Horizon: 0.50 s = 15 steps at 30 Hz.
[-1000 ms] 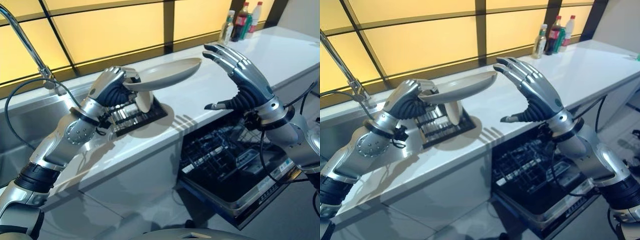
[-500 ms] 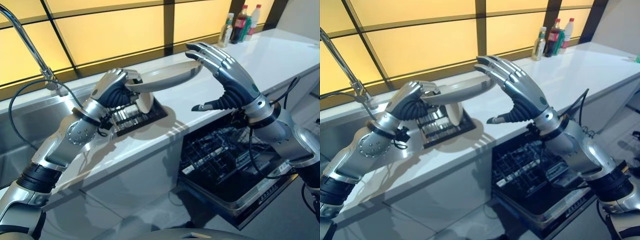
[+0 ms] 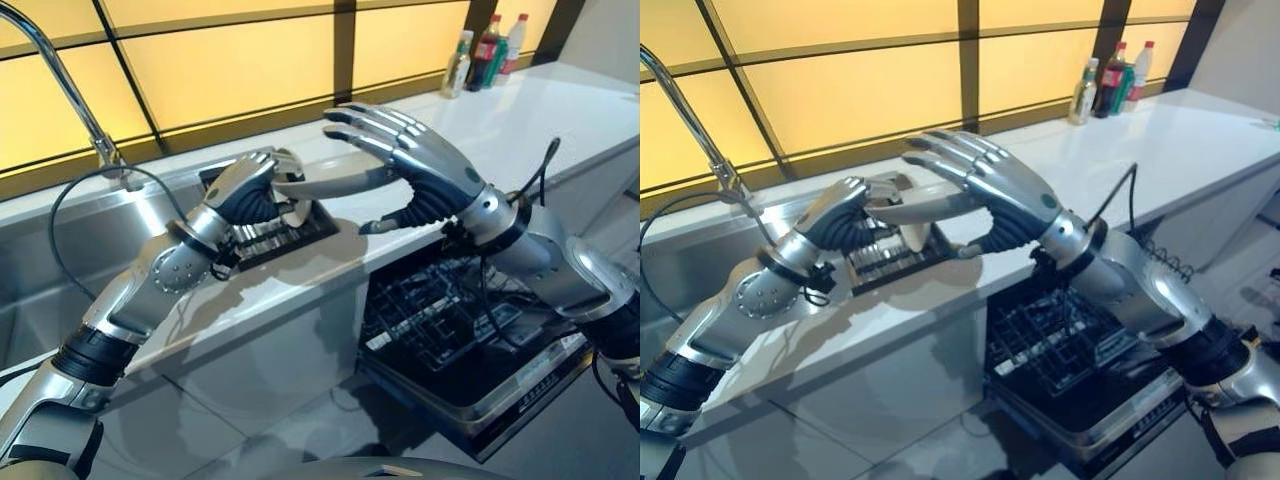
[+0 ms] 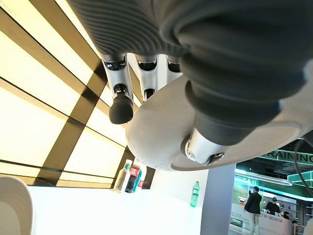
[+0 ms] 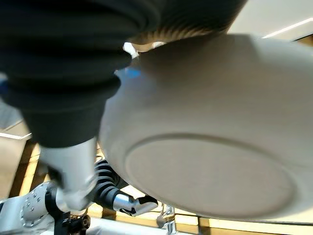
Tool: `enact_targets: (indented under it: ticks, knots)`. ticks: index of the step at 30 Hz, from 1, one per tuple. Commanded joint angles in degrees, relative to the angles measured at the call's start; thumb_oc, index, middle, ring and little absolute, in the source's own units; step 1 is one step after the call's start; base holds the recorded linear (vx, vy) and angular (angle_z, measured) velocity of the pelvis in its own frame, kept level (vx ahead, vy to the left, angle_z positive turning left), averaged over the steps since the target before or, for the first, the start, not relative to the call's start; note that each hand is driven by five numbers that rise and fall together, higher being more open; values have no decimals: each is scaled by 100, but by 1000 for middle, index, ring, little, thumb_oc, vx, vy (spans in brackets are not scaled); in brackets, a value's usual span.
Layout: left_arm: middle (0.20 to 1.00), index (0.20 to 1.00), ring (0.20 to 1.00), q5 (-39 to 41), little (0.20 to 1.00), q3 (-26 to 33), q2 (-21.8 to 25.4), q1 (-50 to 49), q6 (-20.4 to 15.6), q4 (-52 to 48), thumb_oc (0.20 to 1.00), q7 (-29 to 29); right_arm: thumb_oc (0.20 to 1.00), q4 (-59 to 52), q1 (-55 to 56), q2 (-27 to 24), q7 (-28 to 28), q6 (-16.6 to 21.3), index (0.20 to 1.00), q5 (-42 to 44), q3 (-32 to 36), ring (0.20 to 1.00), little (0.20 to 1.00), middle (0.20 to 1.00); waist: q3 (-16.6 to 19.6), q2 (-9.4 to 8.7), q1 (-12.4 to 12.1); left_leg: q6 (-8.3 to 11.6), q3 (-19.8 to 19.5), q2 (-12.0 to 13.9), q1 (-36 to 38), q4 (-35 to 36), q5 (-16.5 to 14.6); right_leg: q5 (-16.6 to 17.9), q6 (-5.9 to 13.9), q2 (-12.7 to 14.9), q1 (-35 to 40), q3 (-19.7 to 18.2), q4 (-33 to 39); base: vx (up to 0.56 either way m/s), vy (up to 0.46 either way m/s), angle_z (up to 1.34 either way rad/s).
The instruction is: Pick up plates and place into dishwasher.
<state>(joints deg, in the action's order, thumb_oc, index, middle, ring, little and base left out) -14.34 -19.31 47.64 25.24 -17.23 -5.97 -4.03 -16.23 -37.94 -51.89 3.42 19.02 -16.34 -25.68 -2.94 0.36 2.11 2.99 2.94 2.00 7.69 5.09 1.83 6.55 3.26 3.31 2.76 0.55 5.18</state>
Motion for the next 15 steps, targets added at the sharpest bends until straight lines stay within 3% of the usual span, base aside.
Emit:
enact_targets:
  ticks: [1, 8, 15]
  knots:
    - [200, 200, 200, 427, 200, -76, 25, 522, -138, -53, 200, -136, 200, 113, -469, -36, -47, -329, 200, 163, -162, 200, 200, 200, 348, -104, -93, -165, -215, -211, -503, -58, -228, -686, 509, 198, -44, 198, -509, 0, 0, 0]
    - [200, 200, 200, 394, 200, 48, 56, 405, -173, -140, 200, -79, 200, 171, -269, -33, -191, -604, 200, 63, -46, 200, 200, 200, 330, -110, -93, -169, -226, -209, -498, -66, -230, -709, 502, 198, -46, 205, -551, 0, 0, 0]
    - [200, 200, 200, 382, 200, 145, 117, 374, -200, -152, 200, -125, 200, 250, -114, -110, -181, -629, 200, -8, 96, 200, 200, 200, 323, -100, -52, -178, -172, -206, -471, -68, -244, -723, 514, 213, -52, 186, -592, 0, 0, 0]
